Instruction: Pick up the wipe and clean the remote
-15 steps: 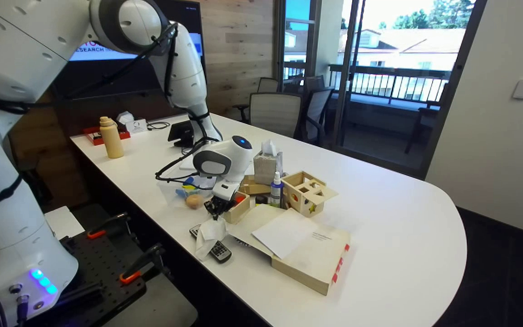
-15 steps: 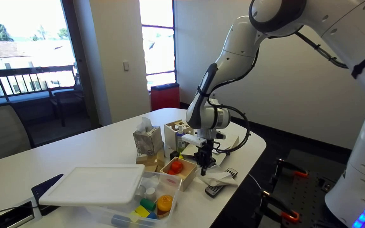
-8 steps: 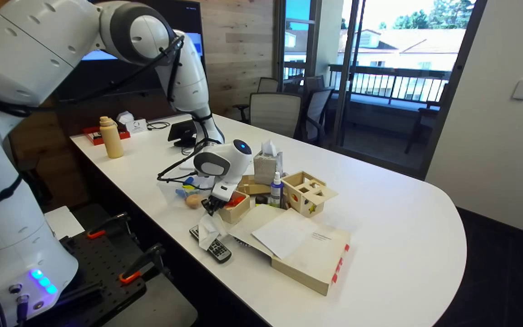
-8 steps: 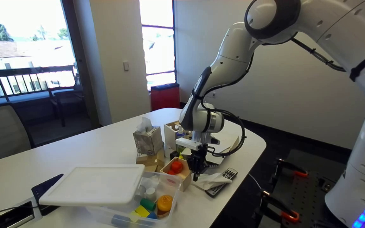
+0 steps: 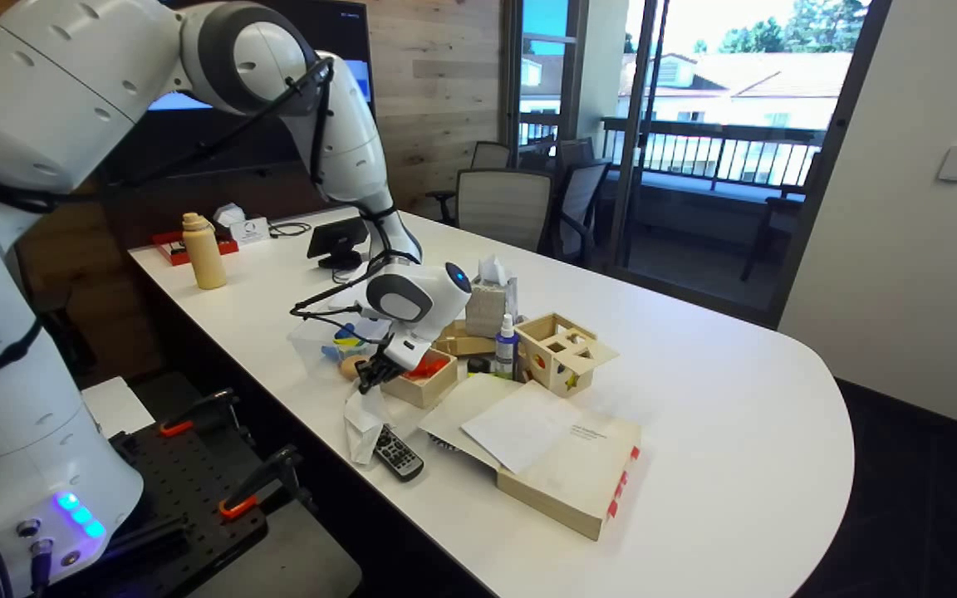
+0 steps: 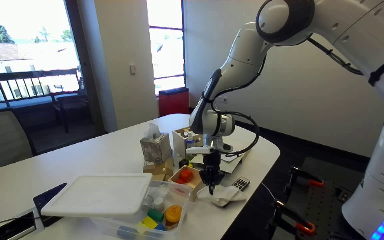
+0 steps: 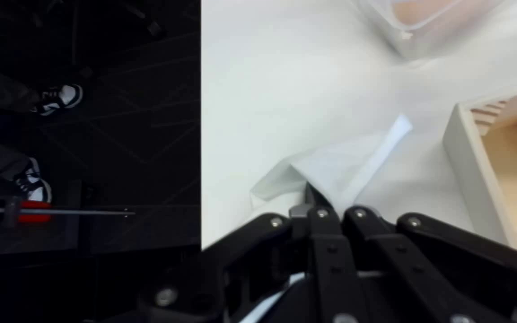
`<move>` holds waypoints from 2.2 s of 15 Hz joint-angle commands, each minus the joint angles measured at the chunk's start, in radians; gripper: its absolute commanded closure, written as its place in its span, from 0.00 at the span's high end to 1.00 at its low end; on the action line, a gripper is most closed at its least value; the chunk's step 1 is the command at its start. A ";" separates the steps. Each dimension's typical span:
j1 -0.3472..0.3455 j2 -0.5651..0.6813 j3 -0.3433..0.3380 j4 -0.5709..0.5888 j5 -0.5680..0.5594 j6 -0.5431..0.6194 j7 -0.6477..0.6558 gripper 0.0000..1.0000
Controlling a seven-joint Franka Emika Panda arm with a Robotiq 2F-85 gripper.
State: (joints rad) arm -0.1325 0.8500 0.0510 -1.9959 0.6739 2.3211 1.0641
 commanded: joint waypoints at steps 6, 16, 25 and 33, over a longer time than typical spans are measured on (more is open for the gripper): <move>0.123 -0.017 -0.164 -0.040 -0.047 -0.032 0.171 0.00; 0.142 -0.048 -0.260 -0.100 -0.205 0.014 0.363 0.00; 0.203 -0.075 -0.359 -0.197 -0.355 0.171 0.543 0.00; 0.234 -0.114 -0.367 -0.227 -0.441 0.278 0.619 0.00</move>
State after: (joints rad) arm 0.0904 0.7817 -0.3290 -2.1875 0.2632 2.5570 1.6532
